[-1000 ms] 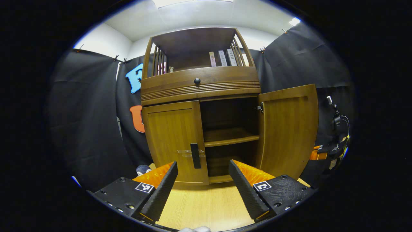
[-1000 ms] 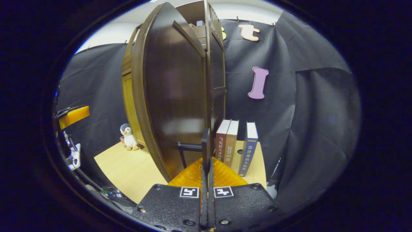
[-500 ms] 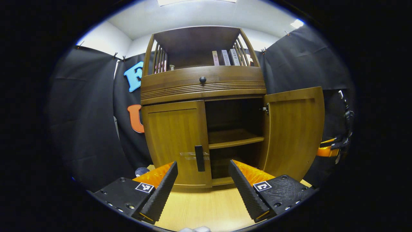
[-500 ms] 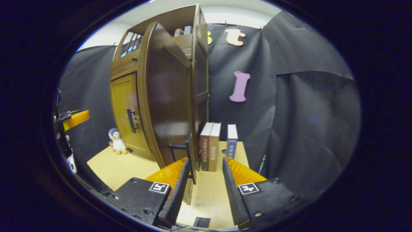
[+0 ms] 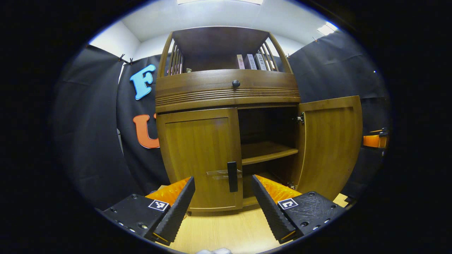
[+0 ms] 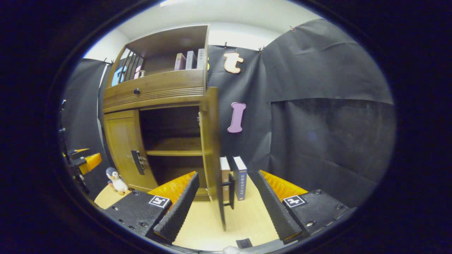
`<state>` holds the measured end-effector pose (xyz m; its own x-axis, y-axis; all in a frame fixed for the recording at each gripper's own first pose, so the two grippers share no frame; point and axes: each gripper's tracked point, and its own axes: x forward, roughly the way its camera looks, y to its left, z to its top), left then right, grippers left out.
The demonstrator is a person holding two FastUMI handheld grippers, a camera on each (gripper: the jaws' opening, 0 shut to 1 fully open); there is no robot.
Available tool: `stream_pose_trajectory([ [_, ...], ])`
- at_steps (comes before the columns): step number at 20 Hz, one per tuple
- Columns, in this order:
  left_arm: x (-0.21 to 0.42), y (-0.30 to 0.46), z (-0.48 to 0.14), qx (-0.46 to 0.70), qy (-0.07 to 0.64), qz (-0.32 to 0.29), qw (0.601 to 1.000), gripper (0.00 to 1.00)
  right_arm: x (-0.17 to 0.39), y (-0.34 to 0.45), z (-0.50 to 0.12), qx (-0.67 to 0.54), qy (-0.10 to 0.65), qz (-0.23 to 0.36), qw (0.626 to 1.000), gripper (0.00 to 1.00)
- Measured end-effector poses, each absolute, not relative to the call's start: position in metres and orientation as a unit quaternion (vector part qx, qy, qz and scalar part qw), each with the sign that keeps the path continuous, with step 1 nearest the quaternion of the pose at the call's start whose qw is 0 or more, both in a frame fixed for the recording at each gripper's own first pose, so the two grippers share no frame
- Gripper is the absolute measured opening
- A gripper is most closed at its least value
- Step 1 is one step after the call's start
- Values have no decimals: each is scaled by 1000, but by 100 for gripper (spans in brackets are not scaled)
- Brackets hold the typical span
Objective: Open the right door of the double-door shoe cabinet with the right hand, and open the left door with the left hand.
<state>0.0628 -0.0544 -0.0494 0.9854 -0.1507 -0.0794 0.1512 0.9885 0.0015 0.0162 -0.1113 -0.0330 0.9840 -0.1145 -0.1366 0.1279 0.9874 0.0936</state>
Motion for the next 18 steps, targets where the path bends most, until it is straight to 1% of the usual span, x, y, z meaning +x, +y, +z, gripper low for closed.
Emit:
stream_pose_trajectory([
  [2, 66, -44, -52, 6, 33, -72, 997, 96, 18, -84, -35, 67, 56, -72, 994, 100],
  [3, 68, -40, -56, 8, 33, -69, 997, 100, 19, -68, -37, 77, 55, -70, 993, 100],
  [4, 71, -37, -62, 10, 36, -65, 997, 96, 23, -51, -41, 81, 58, -66, 993, 100],
  [7, 82, -37, -83, 3, 45, -62, 997, 96, 25, -17, -51, 61, 64, -57, 994, 100],
  [10, 101, -47, -102, -10, 49, -63, 997, 96, 30, 12, -61, 51, 89, -29, 994, 100],
  [13, 132, -64, -120, -21, 52, -69, 996, 96, 32, 15, -63, 46, 106, -29, 993, 100],
  [18, 193, -90, -138, -23, 45, -70, 996, 96, 40, 16, -47, 26, 106, -40, 993, 100],
])
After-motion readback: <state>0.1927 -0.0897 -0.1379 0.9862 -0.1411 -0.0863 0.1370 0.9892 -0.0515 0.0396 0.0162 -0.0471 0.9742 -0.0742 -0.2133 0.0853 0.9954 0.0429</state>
